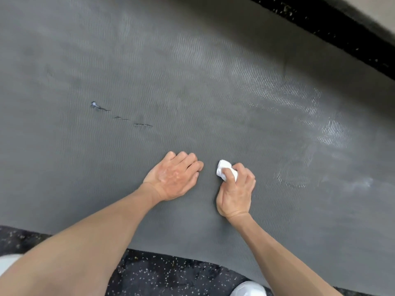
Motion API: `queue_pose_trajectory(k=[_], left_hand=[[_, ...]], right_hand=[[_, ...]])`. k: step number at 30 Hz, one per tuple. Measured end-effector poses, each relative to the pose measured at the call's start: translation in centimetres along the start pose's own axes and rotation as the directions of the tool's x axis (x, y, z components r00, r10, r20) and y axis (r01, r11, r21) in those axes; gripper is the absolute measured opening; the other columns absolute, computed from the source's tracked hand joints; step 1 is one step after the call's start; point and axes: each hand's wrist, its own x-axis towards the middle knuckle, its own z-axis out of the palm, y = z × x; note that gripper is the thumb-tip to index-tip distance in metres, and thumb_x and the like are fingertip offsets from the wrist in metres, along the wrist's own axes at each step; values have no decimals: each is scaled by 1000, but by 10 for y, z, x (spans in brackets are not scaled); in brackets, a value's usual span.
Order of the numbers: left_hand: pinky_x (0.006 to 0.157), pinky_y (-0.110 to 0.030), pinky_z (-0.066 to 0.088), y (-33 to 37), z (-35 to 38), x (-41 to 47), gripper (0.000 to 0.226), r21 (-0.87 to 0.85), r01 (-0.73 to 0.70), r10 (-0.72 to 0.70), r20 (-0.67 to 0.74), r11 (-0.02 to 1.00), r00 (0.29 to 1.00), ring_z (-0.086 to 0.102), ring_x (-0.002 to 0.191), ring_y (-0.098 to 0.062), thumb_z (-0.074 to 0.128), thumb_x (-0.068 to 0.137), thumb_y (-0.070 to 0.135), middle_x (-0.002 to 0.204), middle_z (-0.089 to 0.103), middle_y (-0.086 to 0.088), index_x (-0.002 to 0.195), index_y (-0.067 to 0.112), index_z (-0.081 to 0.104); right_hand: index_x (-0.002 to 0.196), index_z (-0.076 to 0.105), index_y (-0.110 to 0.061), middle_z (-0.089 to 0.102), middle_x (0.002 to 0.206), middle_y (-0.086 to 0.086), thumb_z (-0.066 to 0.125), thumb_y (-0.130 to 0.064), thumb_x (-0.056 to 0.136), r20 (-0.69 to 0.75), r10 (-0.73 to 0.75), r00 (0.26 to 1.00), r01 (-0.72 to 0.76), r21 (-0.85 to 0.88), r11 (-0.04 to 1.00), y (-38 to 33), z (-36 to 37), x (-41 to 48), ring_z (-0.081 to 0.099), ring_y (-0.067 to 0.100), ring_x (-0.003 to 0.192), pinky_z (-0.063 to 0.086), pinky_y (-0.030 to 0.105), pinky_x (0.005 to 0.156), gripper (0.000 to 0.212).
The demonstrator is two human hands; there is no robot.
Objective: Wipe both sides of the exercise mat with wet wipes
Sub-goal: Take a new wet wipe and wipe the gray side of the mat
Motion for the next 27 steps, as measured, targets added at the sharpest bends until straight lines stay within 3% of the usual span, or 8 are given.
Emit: queue_pose_trajectory(k=[9,15,22,27], left_hand=[[64,-38,28,0,-2,3,19,-4,-14,14,35,1000,999,43,72,-24,39,94,31,86,52,-4,99,17,51],[63,-38,29,0,-12,7,16,-20,-10,11,59,1000,998,43,70,-24,39,92,32,86,51,-3,97,19,47],[66,-35,26,-1,-8,1,19,23,-19,18,24,1000,1000,41,73,-20,35,95,35,89,46,2,97,22,49],[64,-37,35,2,-4,-2,18,23,-18,18,-16,1000,1000,45,73,-22,39,92,36,88,48,0,96,22,50]], right_hand=[[105,44,-22,37,117,6,41,-12,72,15,-30,999,30,21,999,5,-2,-1,38,27,97,29,37,76,34],[106,44,-23,39,118,5,39,-16,71,61,-26,998,25,23,999,1,-11,2,40,29,98,47,43,74,36],[107,48,-24,43,116,1,36,-15,74,-26,-32,999,33,59,998,-1,-10,-3,42,26,98,51,41,74,36],[106,54,-18,50,112,5,45,-16,80,-114,-85,990,98,112,989,-1,-11,-8,46,27,95,44,38,76,28]])
